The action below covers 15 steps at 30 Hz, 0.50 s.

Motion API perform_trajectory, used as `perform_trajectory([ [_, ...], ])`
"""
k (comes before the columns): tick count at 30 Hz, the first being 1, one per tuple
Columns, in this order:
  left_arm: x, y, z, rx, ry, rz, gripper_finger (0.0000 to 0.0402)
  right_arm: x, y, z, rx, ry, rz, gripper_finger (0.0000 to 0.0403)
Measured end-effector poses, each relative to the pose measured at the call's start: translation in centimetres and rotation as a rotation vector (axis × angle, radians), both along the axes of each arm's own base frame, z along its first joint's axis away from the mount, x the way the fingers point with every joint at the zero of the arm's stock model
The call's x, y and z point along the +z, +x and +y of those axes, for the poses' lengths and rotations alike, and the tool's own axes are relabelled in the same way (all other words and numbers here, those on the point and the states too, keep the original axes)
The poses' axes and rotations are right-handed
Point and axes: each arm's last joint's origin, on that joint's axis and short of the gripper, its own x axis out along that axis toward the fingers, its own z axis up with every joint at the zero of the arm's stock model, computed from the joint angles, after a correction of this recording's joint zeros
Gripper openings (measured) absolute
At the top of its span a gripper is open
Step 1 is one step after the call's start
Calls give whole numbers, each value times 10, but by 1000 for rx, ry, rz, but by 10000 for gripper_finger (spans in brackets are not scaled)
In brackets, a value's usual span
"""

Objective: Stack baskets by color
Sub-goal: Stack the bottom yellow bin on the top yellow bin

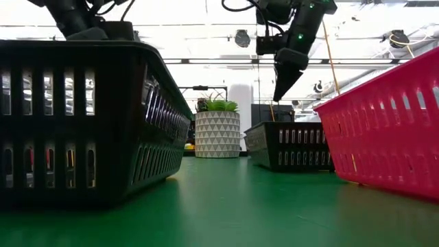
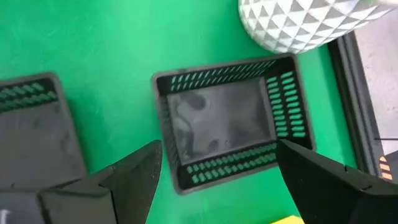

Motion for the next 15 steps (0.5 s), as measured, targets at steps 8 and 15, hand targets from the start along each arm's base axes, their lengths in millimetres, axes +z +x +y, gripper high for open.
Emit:
perform_trajectory([
  [8, 11, 17, -46, -193, -54, -26, 353, -2, -2, 9, 21, 12, 46, 309],
  [15, 14, 32, -88, -254, 21, 103, 353, -3, -6, 11, -30, 40, 70, 309],
])
